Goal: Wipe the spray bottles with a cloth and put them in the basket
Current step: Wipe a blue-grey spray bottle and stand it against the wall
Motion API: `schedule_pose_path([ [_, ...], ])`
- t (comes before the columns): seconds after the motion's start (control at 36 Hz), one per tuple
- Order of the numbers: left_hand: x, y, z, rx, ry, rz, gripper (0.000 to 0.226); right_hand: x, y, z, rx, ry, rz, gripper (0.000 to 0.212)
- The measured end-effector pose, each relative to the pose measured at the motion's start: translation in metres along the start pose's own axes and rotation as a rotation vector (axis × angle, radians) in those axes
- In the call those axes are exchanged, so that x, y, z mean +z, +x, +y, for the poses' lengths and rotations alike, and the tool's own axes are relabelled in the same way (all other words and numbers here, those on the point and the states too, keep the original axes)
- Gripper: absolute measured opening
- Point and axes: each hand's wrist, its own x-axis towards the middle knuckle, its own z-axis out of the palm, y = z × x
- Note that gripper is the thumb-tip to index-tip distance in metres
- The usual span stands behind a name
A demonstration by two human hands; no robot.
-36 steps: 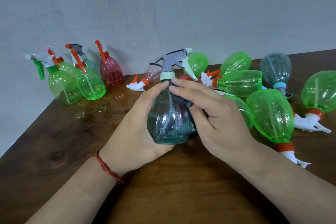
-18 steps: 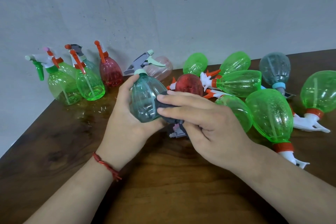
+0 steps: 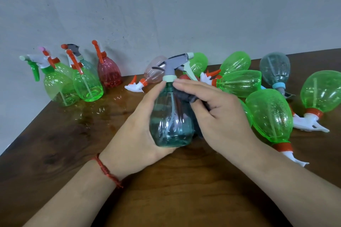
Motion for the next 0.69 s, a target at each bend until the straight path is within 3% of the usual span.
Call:
schedule_pose_path([
  [0.11,-0.0013,-0.0005,0.0005,0.006,0.043,0.014,0.117,0.001,-0.0013,-0.0003,0.041,0.1,0.028,0.045],
  [0.19,0.0015,-0.0013,0.0019,-0.013,0.034,0.059,0.115,0.0005,-0.0012,0.0012,-0.018,0.04,0.028,0.046],
  [0.5,0.0002,0.0044,-0.0033,-0.359,-0.344,0.333,0.104,-0.0005,-0.0064,-0.0017,-0.265,-0.063,-0.122,0.053],
  [0.64,-0.0001,0.0061,0.0016,-0.35,-0.352,0.312,0.094,-0.0001,-0.008,-0.0039,-0.324,-0.119,-0.137,0.053],
  [0.69,-0.0007,0.004,0.002,-0.307,-0.243,0.291,0.101,0.0002,-0.0074,-0.0031,-0.287,-0.112,-0.109,0.054],
])
